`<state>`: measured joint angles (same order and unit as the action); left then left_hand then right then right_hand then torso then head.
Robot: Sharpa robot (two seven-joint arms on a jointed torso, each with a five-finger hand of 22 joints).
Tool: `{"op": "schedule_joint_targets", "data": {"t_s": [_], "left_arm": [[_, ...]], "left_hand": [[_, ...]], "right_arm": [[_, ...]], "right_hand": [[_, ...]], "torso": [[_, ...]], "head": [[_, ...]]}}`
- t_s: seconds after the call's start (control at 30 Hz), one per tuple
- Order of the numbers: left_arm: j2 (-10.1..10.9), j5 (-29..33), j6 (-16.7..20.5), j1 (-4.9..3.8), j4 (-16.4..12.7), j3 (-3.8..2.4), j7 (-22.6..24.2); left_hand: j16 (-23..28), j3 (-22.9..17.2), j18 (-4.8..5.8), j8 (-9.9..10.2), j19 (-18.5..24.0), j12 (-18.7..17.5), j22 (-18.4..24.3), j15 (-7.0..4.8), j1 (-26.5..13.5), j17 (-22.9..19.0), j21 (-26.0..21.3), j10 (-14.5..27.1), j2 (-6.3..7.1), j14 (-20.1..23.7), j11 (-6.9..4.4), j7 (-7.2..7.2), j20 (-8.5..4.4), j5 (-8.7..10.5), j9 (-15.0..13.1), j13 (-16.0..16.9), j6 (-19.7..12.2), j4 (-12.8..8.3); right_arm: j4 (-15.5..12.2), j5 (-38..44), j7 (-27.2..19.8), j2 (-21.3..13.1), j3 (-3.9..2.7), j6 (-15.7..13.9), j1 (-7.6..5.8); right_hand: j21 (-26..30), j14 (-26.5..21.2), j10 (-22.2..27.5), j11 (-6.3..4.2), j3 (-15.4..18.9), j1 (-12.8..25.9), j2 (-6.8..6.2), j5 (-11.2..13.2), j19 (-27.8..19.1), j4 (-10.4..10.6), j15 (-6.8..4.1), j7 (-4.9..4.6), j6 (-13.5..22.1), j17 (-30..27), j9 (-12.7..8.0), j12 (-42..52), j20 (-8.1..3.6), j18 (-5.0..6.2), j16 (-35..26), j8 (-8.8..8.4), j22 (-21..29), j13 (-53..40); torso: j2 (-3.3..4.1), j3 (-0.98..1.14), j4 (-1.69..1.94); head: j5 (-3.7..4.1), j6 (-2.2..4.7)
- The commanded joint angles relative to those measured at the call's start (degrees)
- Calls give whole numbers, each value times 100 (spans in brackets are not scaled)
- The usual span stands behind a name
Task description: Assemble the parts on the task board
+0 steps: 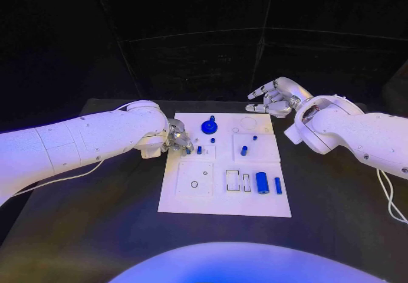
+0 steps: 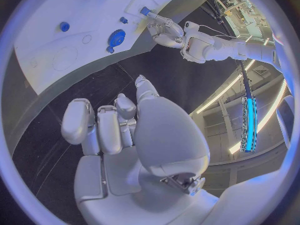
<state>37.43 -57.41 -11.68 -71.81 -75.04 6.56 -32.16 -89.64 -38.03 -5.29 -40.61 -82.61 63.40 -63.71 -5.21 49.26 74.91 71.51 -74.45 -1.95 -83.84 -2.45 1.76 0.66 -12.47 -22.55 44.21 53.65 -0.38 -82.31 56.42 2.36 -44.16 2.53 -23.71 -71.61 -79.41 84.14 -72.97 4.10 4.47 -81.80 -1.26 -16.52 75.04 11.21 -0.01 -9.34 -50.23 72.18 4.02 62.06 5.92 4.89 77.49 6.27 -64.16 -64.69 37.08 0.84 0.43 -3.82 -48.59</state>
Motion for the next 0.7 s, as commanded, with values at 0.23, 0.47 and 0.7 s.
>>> {"op": "schedule_joint_targets", "data": {"t_s": [0.23,0.47,0.7], "left_arm": [[15,40,-319,9,74,15,-130],[51,42,-184,9,47,14,-122],[98,33,78,10,26,10,-48]], "left_hand": [[-36,322,21,58,-62,-1,-58,-34,-142,1509,56,-48,198,-616,14,-3,7,41,9,-3,97,84],[-36,1185,31,89,-75,-6,-129,-45,-295,1509,101,-80,430,-616,-1,-20,-7,156,16,-3,199,345],[-36,2063,39,119,-92,-5,-191,-74,-178,1509,136,-106,397,-616,-31,-54,-35,868,13,5,234,753]], "right_arm": [[1,16,-24,3,-3,52,-10],[5,16,-28,2,-3,54,-10],[11,16,-32,2,-3,57,-9]], "right_hand": [[32,199,14,-2,35,-3,33,-19,-9,11,-35,8,-38,7,-4,9,1,41,-26,36,9,4],[37,197,22,-2,48,-5,36,-39,-11,14,-36,9,-38,-8,-5,-3,-1,42,-39,38,17,17],[41,197,25,-1,56,2,38,-43,-14,21,-36,8,-38,-7,-5,-7,-1,43,-40,39,24,22]], "torso": [[-1,0,13],[-2,-4,7],[-3,-3,1]], "head": [[3,-11],[9,-11],[10,-4]]}}
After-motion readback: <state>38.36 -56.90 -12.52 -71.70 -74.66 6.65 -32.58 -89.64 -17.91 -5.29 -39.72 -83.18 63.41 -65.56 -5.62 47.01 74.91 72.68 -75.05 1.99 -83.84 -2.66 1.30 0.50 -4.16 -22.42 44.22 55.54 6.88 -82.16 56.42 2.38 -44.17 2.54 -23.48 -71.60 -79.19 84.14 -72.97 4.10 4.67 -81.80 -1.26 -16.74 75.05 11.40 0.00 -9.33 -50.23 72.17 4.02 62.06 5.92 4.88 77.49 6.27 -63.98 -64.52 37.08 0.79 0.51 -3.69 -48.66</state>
